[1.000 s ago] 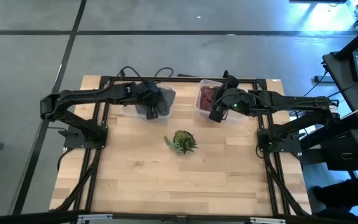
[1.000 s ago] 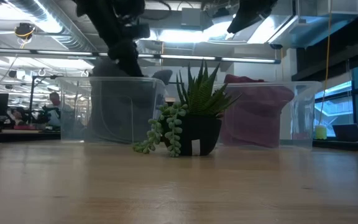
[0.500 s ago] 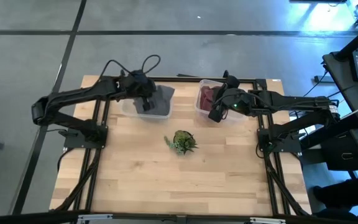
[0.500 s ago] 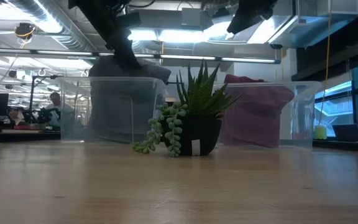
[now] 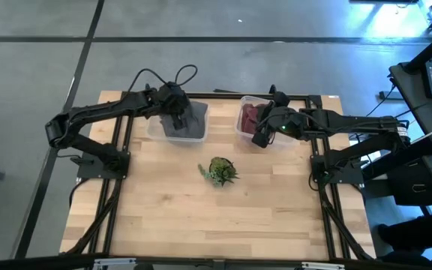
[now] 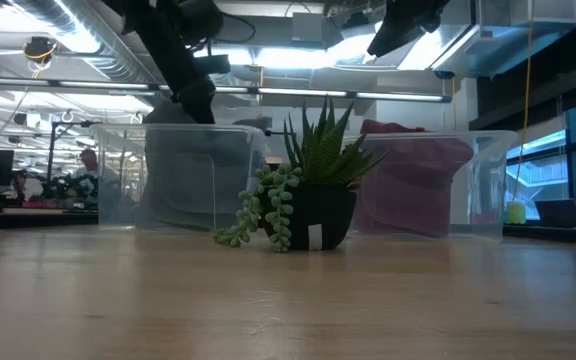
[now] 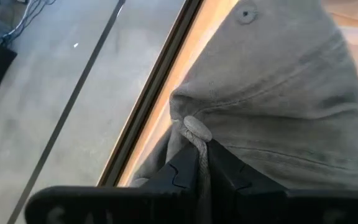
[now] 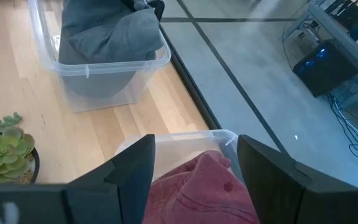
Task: Pick & Place hat
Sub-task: Put the gray cap into the left transparent bin, then return to Home Position
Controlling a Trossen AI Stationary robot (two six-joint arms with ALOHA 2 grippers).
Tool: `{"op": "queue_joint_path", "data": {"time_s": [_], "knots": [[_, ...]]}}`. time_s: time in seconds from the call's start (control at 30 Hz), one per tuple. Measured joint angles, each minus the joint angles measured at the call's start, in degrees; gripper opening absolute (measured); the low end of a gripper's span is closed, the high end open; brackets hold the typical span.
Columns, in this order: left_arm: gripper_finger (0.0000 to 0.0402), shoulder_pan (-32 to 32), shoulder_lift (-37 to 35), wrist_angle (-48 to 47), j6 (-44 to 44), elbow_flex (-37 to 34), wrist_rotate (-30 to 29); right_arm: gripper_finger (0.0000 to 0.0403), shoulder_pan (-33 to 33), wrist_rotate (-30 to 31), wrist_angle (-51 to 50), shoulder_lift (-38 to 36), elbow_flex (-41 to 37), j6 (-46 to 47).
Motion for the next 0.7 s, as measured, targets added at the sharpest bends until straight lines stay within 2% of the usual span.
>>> {"op": "queue_joint_path", "data": {"time_s": [0.3, 0.7], "knots": [[0.0033, 0.0, 0.0, 0.2, 0.1, 0.0, -2.6, 0.0226, 0.0, 0.0, -0.2, 0.0, 0.0, 0.0], [0.0122, -1.1, -1.6, 0.9, 2.6, 0.0, -1.1, 0.0226, 0.0, 0.0, -0.2, 0.0, 0.0, 0.0]]}}
